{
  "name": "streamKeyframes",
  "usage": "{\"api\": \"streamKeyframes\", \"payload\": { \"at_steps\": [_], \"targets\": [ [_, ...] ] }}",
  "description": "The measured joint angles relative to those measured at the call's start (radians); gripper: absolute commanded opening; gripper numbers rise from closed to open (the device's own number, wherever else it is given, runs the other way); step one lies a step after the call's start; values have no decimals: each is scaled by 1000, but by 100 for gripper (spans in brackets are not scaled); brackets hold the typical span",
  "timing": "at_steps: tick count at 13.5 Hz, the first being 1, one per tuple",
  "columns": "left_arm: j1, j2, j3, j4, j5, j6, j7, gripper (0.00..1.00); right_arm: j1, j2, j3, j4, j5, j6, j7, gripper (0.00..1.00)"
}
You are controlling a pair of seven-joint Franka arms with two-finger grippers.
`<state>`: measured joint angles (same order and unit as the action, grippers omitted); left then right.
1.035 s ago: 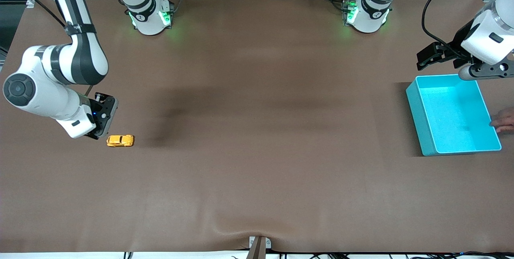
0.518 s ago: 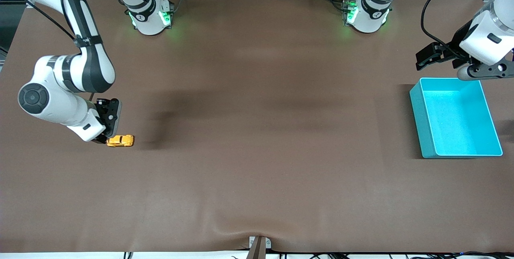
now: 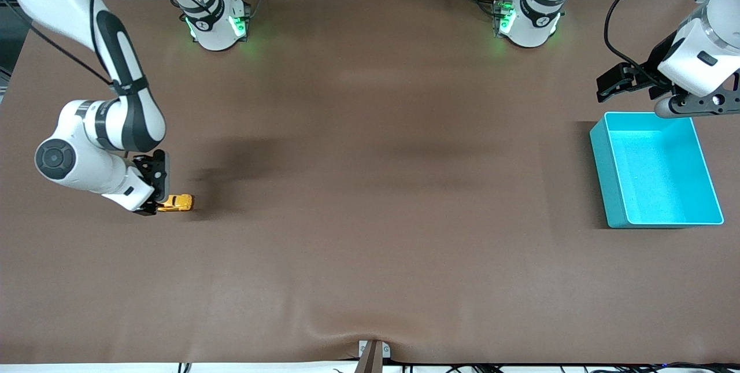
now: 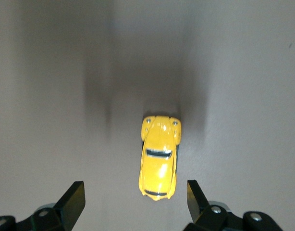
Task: Wind and store yellow beetle car
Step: 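Close the right gripper on the yellow car while the left gripper lowers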
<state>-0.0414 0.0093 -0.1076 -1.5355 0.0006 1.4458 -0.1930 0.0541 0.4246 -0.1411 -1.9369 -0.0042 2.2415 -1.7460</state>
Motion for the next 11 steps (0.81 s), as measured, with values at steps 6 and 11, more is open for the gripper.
{"api": "streamKeyframes", "payload": {
  "at_steps": [6, 11],
  "targets": [
    [0, 0, 0, -2, 0, 0, 0, 100, -9, 58, 4, 0, 0, 91, -7, 87],
    [0, 11, 1, -4, 0, 0, 0, 100, -9, 91, 4, 0, 4, 115, -2, 84]
  ]
}}
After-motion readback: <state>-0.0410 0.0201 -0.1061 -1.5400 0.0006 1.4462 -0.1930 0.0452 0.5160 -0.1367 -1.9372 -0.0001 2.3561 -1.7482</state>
